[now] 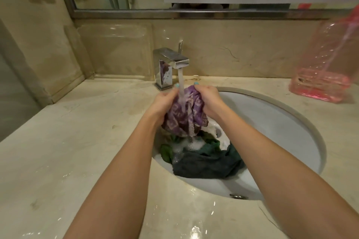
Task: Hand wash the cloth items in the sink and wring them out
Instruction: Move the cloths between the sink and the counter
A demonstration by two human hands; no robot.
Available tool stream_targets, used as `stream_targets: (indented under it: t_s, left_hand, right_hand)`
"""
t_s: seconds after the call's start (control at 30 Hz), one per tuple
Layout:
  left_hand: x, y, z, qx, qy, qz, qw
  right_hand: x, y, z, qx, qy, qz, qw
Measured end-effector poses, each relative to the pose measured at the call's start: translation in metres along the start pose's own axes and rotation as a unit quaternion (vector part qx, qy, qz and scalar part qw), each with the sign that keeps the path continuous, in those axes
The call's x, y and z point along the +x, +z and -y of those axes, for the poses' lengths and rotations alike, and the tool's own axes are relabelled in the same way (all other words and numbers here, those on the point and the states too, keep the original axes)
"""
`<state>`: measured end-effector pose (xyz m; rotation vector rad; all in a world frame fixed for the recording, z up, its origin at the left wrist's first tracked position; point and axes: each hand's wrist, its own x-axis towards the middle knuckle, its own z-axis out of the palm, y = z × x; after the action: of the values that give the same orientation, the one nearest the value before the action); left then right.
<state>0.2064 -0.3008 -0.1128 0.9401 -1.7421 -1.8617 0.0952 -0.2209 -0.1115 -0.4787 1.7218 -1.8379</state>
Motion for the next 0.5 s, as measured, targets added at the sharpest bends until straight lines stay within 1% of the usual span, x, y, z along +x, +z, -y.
stream_targets:
  t_s: [0.07,0.13,0.17,0.23,0.27,0.33,0.37,0.4,0.5]
  left_hand:
    - [-0.002,-0.007,0.002,0.057,-0.037,0.044,0.997]
    - [0.000,-0.009,0.006,0.068,-0.060,0.038,0.995]
    - [0.004,-0.009,0.007,0.052,-0.057,0.021,0.997]
    - [0.009,-0.008,0.007,-0.036,-0.015,-0.029,0.999]
    - [0.011,-0.007,0.006,-0.084,0.015,-0.054,0.995]
    - [0.016,-0.003,0.004,-0.132,0.067,-0.093,0.985]
    - [0.017,0.000,0.004,-0.131,0.086,-0.103,0.982]
    - [0.017,0.003,0.003,-0.118,0.097,-0.110,0.982]
    - [0.013,0.012,0.003,-0.061,0.098,-0.107,0.987]
  right_hand:
    - [-0.004,-0.003,0.005,0.043,-0.005,0.036,0.998]
    - [-0.005,-0.005,0.005,0.062,-0.012,0.062,0.996]
    - [-0.006,-0.006,0.005,0.067,-0.011,0.074,0.995]
    - [-0.006,-0.006,0.003,0.075,-0.013,0.080,0.994]
    - [-0.006,-0.005,0.002,0.059,-0.025,0.074,0.995]
    - [-0.008,0.001,-0.003,-0.057,-0.078,0.050,0.994]
    - [-0.010,0.005,-0.007,-0.117,-0.105,0.044,0.987]
    - [-0.014,0.009,-0.011,-0.153,-0.123,0.046,0.980]
    - [-0.027,0.022,-0.017,-0.171,-0.134,0.063,0.974]
